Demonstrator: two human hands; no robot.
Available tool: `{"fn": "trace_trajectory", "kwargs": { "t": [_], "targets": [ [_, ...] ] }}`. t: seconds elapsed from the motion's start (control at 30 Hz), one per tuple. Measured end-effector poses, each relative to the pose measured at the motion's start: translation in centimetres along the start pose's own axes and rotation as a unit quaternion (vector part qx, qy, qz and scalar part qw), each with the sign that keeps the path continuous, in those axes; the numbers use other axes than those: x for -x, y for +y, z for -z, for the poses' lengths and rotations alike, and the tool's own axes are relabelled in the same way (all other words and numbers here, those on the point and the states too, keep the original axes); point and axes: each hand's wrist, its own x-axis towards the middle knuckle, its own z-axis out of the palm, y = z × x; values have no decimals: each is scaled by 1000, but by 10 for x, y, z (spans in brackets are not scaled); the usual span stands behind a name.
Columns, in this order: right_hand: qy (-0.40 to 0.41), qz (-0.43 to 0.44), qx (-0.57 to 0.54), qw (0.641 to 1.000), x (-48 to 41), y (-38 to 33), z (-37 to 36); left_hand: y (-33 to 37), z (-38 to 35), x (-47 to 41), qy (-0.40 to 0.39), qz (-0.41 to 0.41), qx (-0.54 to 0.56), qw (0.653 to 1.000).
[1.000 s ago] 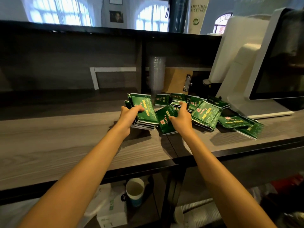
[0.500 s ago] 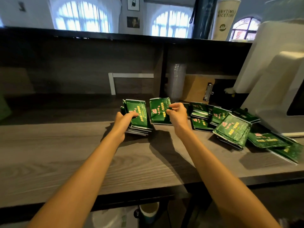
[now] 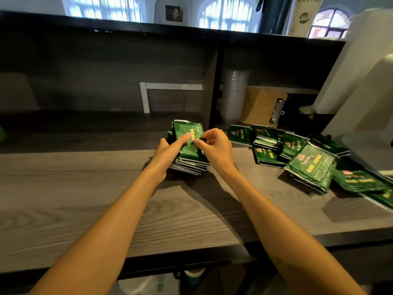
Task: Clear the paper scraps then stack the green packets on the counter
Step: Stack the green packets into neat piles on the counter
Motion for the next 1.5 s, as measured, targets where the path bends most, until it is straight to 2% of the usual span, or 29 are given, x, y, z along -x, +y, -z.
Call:
{"fn": "trace_trajectory", "kwargs": {
  "t": [0.13, 0.27, 0.33, 0.43, 0.6, 0.7, 0.8, 0.93, 1.07, 1.2, 1.3, 1.4, 1.5],
  "targets": [
    [27, -37, 9, 999, 0, -2, 12, 2, -1, 6, -11, 8, 23, 1000],
    [3, -83, 156, 984, -5, 8, 43, 4, -17, 18, -30, 10, 25, 999],
    [8, -105, 247, 963, -7, 13, 68, 7, -33, 26, -54, 2, 11, 998],
    [58, -147, 366, 917, -2, 25, 107, 14, -62, 36, -77, -16, -3, 997],
    [81, -255, 394, 879, 13, 55, 146, 19, -107, 50, -114, -14, 5, 993],
    [54, -291, 393, 871, 18, 65, 156, 16, -120, 56, -133, -1, 8, 991],
    [4, -261, 418, 870, 19, 69, 156, 10, -121, 56, -122, 9, 6, 993],
    [-69, -155, 437, 883, 18, 65, 144, 7, -107, 51, -92, 20, 15, 995],
    [-164, -95, 351, 917, 15, 55, 114, 12, -85, 46, -64, 11, 37, 997],
    [-248, -46, 271, 929, 13, 42, 87, 16, -56, 38, -21, 1, 41, 999],
    [-244, -58, 297, 921, 6, 38, 76, 19, -35, 29, 13, -5, 58, 998],
    [-197, -81, 375, 902, 0, 35, 73, 14, -21, 23, 50, -19, 68, 996],
    [-174, -115, 325, 922, -1, 31, 70, 4, -17, 21, 66, -13, 76, 995]
  ]
}}
